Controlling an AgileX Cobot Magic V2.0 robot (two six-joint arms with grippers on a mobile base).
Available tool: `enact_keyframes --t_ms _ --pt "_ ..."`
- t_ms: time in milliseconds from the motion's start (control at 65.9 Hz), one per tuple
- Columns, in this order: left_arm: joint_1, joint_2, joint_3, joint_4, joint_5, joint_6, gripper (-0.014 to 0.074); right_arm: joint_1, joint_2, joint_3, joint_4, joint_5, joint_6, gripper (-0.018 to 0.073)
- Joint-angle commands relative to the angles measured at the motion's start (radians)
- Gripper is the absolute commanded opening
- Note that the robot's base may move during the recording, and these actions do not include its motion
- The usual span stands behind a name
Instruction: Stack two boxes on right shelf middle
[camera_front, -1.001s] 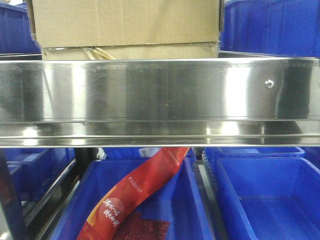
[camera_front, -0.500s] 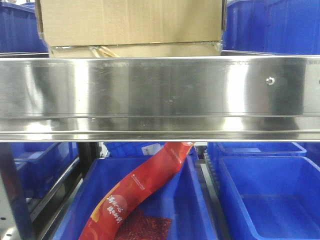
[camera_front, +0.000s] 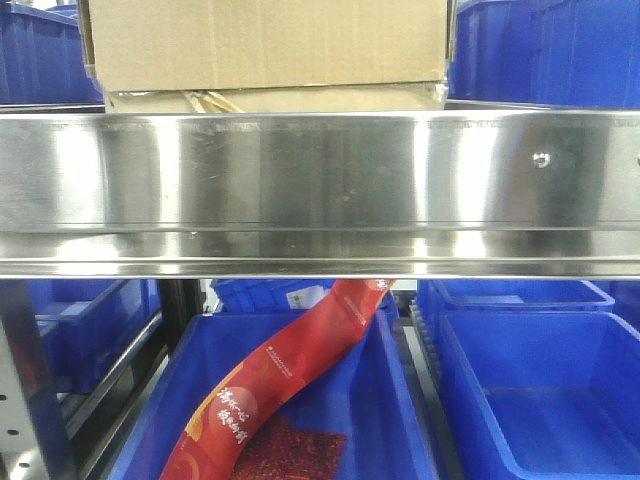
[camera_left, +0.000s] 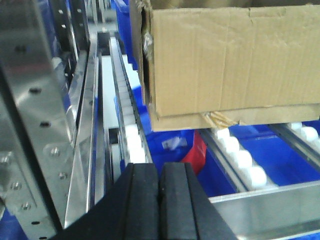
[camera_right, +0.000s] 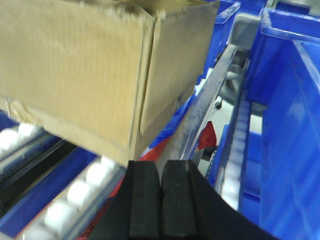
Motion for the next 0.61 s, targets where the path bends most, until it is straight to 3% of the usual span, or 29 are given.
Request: enact_keyframes --t_ms 0,212,591 --pt "0.005 -0.077 0.082 -0.010 -0.083 0.001 -0.0111 0.002 -0.061 0.092 -0.005 -0.080 -0.012 -0.0162" --pt "0.005 -0.233 0.204 -0.010 -0.171 0.001 -0.0111 0.002 -0.191 0.291 -0.005 -0.163 -0.012 -0.0162" --pt "0.005 -0.261 0.204 -0.010 -0.167 0.001 -0.0111 0.002 -0.202 0.307 -0.005 -0.174 -0.012 -0.0162"
